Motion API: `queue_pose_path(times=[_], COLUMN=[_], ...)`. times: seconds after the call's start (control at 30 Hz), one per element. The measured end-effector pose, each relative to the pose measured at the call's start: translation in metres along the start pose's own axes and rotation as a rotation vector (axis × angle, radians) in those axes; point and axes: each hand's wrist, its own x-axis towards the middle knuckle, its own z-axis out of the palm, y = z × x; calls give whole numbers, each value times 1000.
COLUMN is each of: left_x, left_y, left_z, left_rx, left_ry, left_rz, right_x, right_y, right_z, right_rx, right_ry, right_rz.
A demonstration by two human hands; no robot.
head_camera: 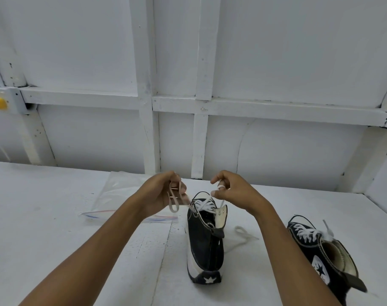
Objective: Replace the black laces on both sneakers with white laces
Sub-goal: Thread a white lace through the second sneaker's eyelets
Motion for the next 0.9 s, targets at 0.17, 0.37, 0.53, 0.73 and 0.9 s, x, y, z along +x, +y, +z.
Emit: queue_pose_path(times=[0.17,0.37,0.53,0.73,0.9], left_x=[-1,-18,-28,-28,-22], left_y=[-3,-9,-5,6,24], left_z=[6,2,-7,-13,-9], left_rx=[490,973,1004,905,730], left_ry=[132,-17,-266,-144,-35], left_rz=[-139,-363,-292,-108,-10], right_x=[-6,-14,-24,-35,-33], right_y=[1,8,20,28,9], right_z=[0,-5,6,7,-14], right_rx=[-103,-44,20,81,290], right_ry=[-133,-89,-184,-307,-163], right_rz=[117,301,404,368,295])
